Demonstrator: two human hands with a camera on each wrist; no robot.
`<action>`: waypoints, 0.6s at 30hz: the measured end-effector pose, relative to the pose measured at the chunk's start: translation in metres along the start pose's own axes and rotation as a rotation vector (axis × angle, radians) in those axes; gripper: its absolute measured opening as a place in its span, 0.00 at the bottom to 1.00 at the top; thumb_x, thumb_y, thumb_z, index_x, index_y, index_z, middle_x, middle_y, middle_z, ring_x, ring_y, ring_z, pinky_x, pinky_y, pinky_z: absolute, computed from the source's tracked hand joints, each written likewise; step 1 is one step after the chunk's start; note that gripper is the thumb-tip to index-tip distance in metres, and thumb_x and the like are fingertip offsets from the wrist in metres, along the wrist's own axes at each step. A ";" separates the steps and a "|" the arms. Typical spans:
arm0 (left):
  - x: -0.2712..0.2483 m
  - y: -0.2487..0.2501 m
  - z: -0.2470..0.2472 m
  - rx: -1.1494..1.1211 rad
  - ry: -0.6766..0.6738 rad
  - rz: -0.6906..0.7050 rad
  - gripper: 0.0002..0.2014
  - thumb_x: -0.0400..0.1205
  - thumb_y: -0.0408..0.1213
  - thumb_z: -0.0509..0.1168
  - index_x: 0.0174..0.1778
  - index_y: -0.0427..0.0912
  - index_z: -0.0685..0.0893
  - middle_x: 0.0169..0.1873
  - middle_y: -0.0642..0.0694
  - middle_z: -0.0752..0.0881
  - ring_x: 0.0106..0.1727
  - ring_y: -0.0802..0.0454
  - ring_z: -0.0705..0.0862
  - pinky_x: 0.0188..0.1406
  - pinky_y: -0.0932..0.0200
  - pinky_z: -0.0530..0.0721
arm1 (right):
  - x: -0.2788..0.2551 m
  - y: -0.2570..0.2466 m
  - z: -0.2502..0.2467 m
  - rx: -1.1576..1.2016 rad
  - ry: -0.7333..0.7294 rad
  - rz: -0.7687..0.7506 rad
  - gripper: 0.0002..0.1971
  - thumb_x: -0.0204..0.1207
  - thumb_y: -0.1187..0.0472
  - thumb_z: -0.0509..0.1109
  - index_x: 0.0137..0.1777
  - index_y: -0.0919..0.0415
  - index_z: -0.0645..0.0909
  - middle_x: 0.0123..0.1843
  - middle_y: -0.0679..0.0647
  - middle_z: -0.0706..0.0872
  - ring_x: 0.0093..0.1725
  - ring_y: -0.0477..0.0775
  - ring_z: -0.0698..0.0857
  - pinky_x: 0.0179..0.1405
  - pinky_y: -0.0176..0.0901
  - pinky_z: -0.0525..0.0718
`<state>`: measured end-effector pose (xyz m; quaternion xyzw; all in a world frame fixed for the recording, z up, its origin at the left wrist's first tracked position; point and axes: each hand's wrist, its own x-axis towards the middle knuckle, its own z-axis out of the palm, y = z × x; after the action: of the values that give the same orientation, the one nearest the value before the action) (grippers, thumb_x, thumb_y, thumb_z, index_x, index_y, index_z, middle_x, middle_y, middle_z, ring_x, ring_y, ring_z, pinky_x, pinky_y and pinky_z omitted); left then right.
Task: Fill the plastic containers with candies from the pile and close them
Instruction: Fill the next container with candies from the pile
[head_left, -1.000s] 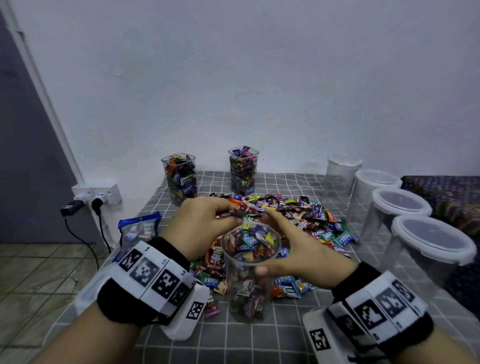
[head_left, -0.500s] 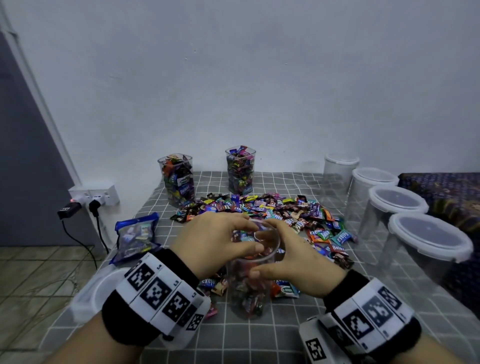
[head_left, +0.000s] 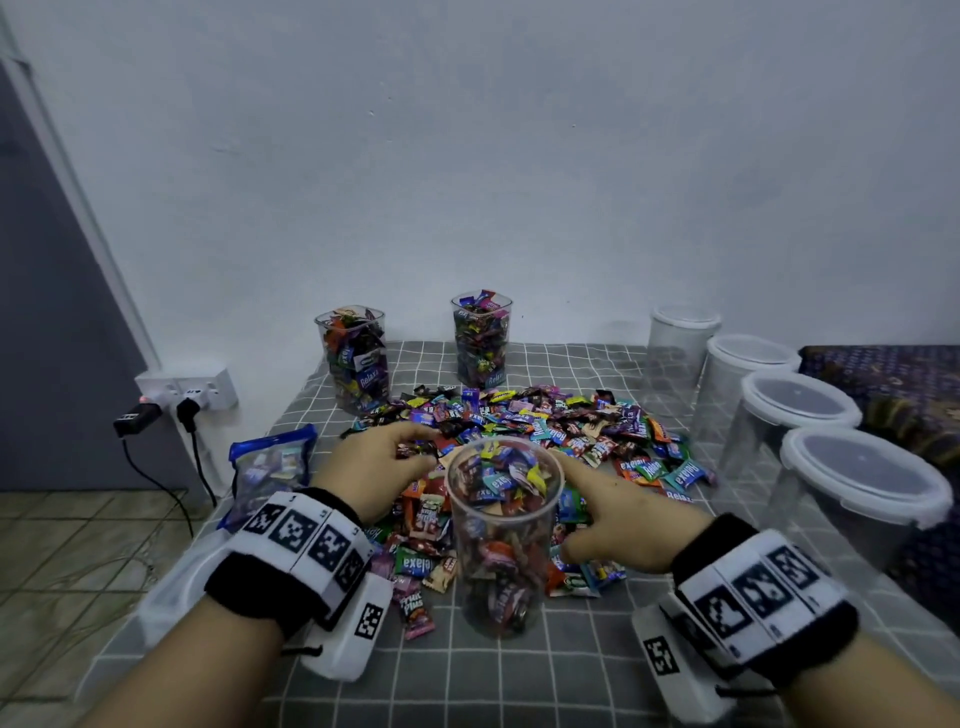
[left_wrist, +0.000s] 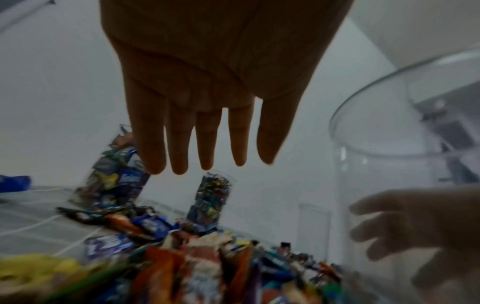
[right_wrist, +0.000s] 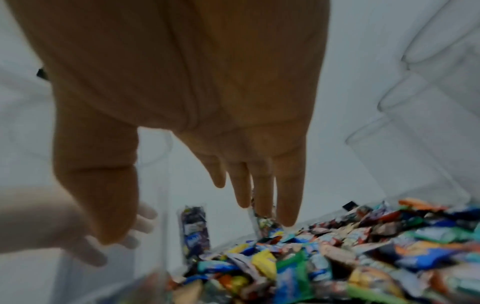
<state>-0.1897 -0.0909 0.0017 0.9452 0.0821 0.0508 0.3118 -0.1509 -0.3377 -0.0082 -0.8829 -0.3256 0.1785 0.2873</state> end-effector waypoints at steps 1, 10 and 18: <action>0.005 -0.003 0.003 0.076 -0.058 -0.026 0.23 0.77 0.48 0.70 0.70 0.55 0.77 0.67 0.48 0.80 0.66 0.49 0.79 0.63 0.56 0.77 | 0.008 0.008 0.000 -0.088 0.032 0.041 0.47 0.67 0.50 0.76 0.82 0.47 0.52 0.77 0.42 0.66 0.75 0.46 0.67 0.73 0.44 0.68; 0.051 -0.017 0.046 0.445 -0.391 0.001 0.43 0.75 0.61 0.66 0.81 0.62 0.49 0.83 0.45 0.49 0.82 0.42 0.53 0.77 0.38 0.64 | 0.072 0.036 0.012 -0.428 -0.002 0.192 0.56 0.66 0.32 0.71 0.83 0.48 0.39 0.85 0.51 0.46 0.83 0.56 0.50 0.80 0.59 0.59; 0.064 -0.020 0.064 0.540 -0.391 0.046 0.22 0.79 0.50 0.62 0.70 0.52 0.75 0.68 0.46 0.79 0.65 0.44 0.80 0.64 0.44 0.80 | 0.090 0.038 0.025 -0.434 -0.085 0.109 0.43 0.68 0.29 0.61 0.81 0.36 0.48 0.84 0.54 0.55 0.80 0.61 0.63 0.76 0.59 0.67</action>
<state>-0.1203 -0.1006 -0.0583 0.9872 0.0099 -0.1480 0.0588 -0.0801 -0.2904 -0.0627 -0.9320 -0.3199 0.1567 0.0665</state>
